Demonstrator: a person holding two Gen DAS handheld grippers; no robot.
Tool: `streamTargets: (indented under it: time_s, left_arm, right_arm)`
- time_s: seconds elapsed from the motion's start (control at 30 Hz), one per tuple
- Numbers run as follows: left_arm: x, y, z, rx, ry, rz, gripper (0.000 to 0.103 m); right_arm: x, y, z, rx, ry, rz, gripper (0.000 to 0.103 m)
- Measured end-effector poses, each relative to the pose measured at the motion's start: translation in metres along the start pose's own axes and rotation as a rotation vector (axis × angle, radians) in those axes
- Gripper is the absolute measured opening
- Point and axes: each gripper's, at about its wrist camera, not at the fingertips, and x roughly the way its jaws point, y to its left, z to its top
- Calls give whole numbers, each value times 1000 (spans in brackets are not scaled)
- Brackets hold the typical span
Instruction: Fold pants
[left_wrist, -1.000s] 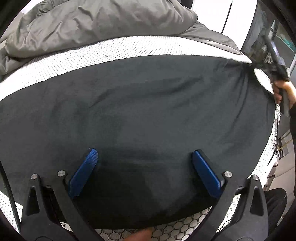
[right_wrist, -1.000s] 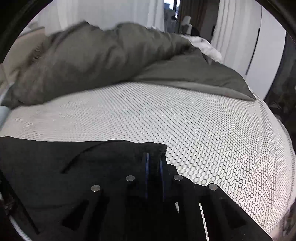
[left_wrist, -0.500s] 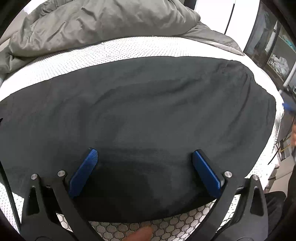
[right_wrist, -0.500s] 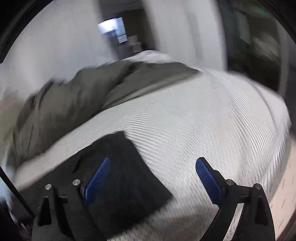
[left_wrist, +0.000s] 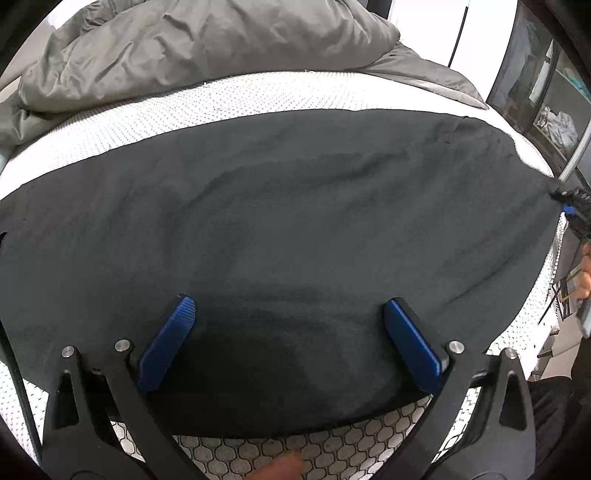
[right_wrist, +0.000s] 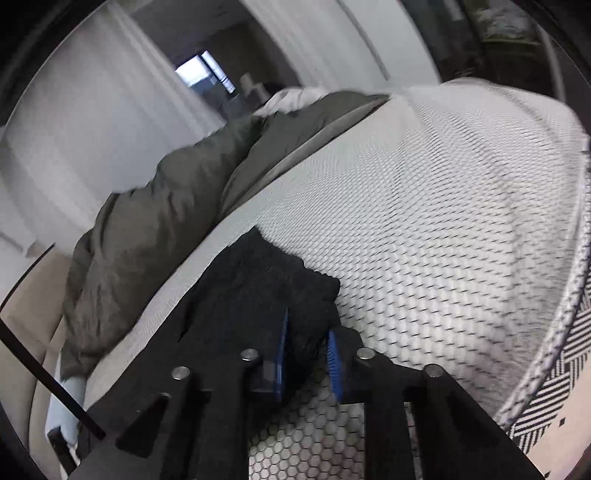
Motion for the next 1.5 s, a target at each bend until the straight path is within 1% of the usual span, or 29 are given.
streamTargets:
  time_s: [0.03,0.07,0.1,0.13,0.2,0.23,0.27,0.3,0.37,0.4,0.47,0.57,0.63,0.67,0.7,0.77,0.87,0.9,0.93,1.03,1.13,1.17,1.23,1.3,1.33,1.4,1.43,1.47,1.5]
  left_arm:
    - [0,0,0,0,0,3,102]
    - [-1,0,0,-4,-3,5,102]
    - [-2,1,-1,-12,-7,8,102]
    - [-5,2,-1,-27,-13,12,102]
    - [-13,7,-4,-61,-33,10,102]
    - [-16,10,-4,-77,-44,6,102]
    - [-18,12,-5,-89,-51,3,102]
    - [-16,13,-6,-97,-47,5,102]
    - [-12,9,-8,-85,-44,37,102]
    - [-11,5,-10,-69,-56,65,102]
    - [-12,1,-13,-66,-69,74,102]
    - [-15,0,-15,-63,-64,58,102]
    - [-22,10,-15,-88,-59,36,102]
    - [-27,18,-14,-107,-63,35,102]
    - [-36,30,-13,-136,-73,39,102]
    - [-58,72,-11,-246,-118,56,102]
    - [-79,141,-17,-433,-157,100,102]
    - [-86,173,-25,-521,-169,147,102]
    - [-89,193,-31,-575,-174,184,102]
    - [-96,242,-52,-721,-168,280,102]
    - [-111,271,-69,-804,-188,318,102]
    - [-117,279,-74,-839,-202,316,102]
    - [-123,297,-85,-926,-223,269,102]
    - [-119,309,-92,-1000,-234,175,102]
    - [-116,312,-91,-1011,-237,138,101]
    - [-110,316,-85,-1010,-256,73,94]
    - [-107,320,-81,-1008,-267,43,87]
    - [-102,324,-76,-1013,-267,9,83]
    - [-98,326,-72,-1023,-263,1,82]
  right_arm:
    - [0,-4,-5,-27,15,-43,21]
    - [12,-3,-9,-54,55,-102,32]
    - [18,-4,-11,-53,77,-124,34]
    - [13,-5,-12,-34,63,-119,39]
    - [-14,0,-13,-14,-39,-130,69]
    - [-29,3,-14,-8,-99,-113,78]
    - [-41,9,-17,-10,-134,-74,92]
    - [-47,18,-21,-23,-144,-20,93]
    - [-45,47,-33,-83,-111,80,93]
    - [-40,63,-40,-128,-77,108,93]
    - [-22,101,-59,-239,-2,145,93]
    - [7,157,-95,-434,95,142,93]
    - [31,184,-118,-540,154,165,93]
    - [42,192,-132,-596,197,179,93]
    - [50,198,-142,-639,228,160,93]
    - [62,198,-147,-687,247,112,93]
    - [58,186,-144,-693,255,77,93]
    - [54,179,-139,-683,246,60,93]
    - [51,175,-132,-667,234,40,93]
    - [48,151,-108,-575,192,-9,93]
    - [51,138,-96,-479,190,-20,93]
    - [49,135,-93,-464,189,-22,93]
    - [52,139,-94,-458,182,-24,94]
    - [51,141,-96,-473,188,-16,94]
    - [52,143,-98,-482,191,-15,94]
    - [46,141,-90,-492,196,-6,94]
    - [45,142,-92,-496,198,3,94]
    - [44,143,-93,-500,199,5,94]
    - [41,141,-94,-501,200,5,95]
